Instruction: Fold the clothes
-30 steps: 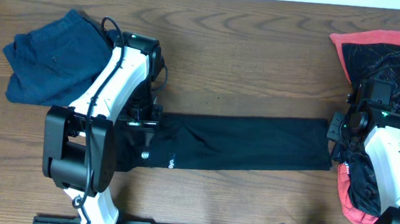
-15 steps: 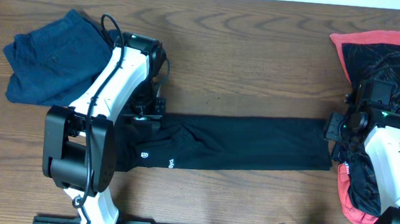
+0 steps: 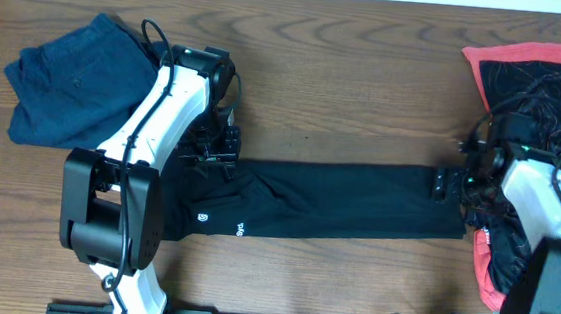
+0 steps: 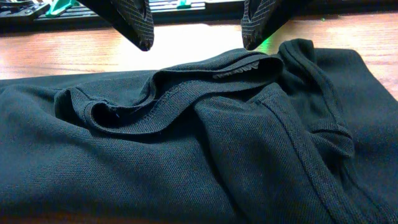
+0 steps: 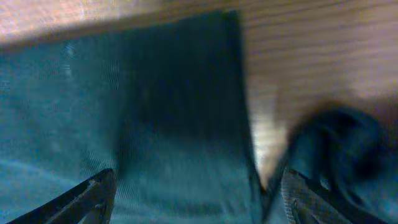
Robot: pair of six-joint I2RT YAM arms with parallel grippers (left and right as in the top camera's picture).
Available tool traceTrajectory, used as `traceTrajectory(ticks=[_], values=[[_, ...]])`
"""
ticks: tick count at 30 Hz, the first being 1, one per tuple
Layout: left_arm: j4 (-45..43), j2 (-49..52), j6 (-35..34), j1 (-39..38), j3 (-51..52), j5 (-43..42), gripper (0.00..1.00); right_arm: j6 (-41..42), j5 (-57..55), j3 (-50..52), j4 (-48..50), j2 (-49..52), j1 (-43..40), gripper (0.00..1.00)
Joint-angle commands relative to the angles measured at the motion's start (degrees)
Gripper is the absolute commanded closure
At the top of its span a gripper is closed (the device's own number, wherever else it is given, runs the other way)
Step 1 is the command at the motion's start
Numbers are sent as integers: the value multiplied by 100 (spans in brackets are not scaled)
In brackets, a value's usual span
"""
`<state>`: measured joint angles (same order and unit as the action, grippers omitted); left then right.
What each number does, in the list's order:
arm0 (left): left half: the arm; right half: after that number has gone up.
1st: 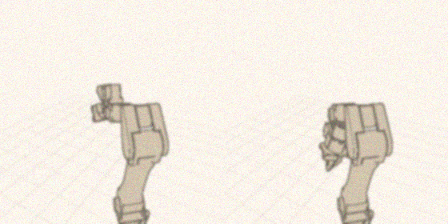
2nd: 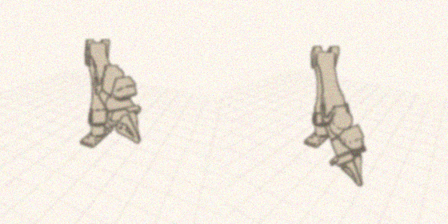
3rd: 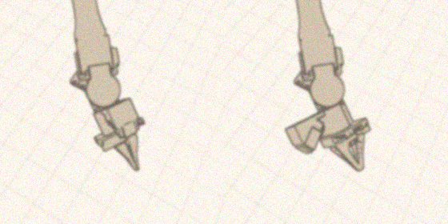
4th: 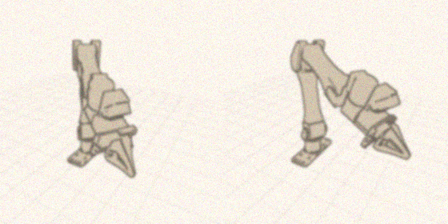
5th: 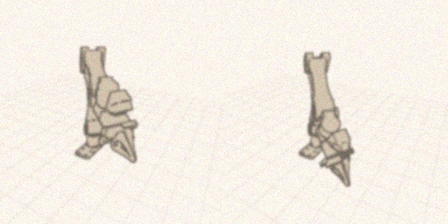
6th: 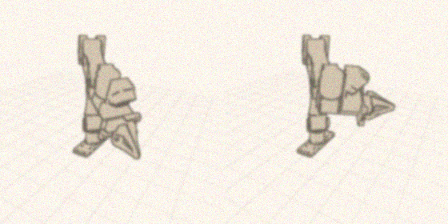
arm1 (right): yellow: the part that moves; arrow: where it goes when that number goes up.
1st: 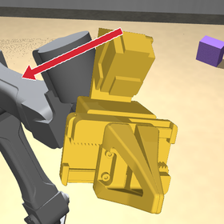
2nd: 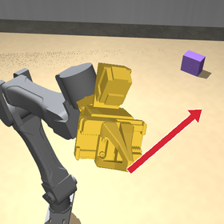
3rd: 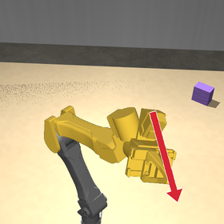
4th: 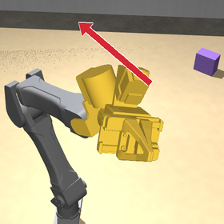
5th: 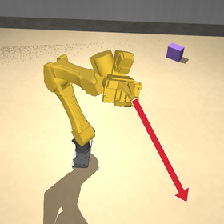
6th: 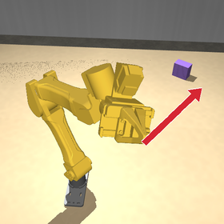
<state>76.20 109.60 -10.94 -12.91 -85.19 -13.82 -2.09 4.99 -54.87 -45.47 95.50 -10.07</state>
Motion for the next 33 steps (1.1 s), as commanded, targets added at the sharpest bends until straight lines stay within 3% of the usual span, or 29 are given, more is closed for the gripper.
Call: traceTrajectory(ticks=[1, 6, 8, 10, 11, 14, 21, 33], values=[[20, -63, -76, 7, 11, -74, 52, -649, 492, 4, 66, 398, -90, 16], [20, -63, -76, 7, 11, -74, 51, -876, 599, 4, 46, 979, -92, 20], [20, -63, -74, 7, 11, -74, 51, -872, 601, 4, 20, 1156, -90, 38], [20, -63, -76, 7, 11, -74, 51, -872, 601, 4, 2, 1228, -85, 76], [20, -63, -74, 7, 11, -72, 52, -870, 599, 4, 4, 1228, -83, 87], [17, -63, -74, 9, 11, -72, 51, -848, 599, -11, 9, 1193, -81, 99], [-131, -63, -72, 9, 11, -70, 52, -212, 592, -529, -50, 1108, -175, 99], [-365, -63, -74, 197, 11, -52, 51, -31, -50, -3088, -1803, 1108, -225, 99]])
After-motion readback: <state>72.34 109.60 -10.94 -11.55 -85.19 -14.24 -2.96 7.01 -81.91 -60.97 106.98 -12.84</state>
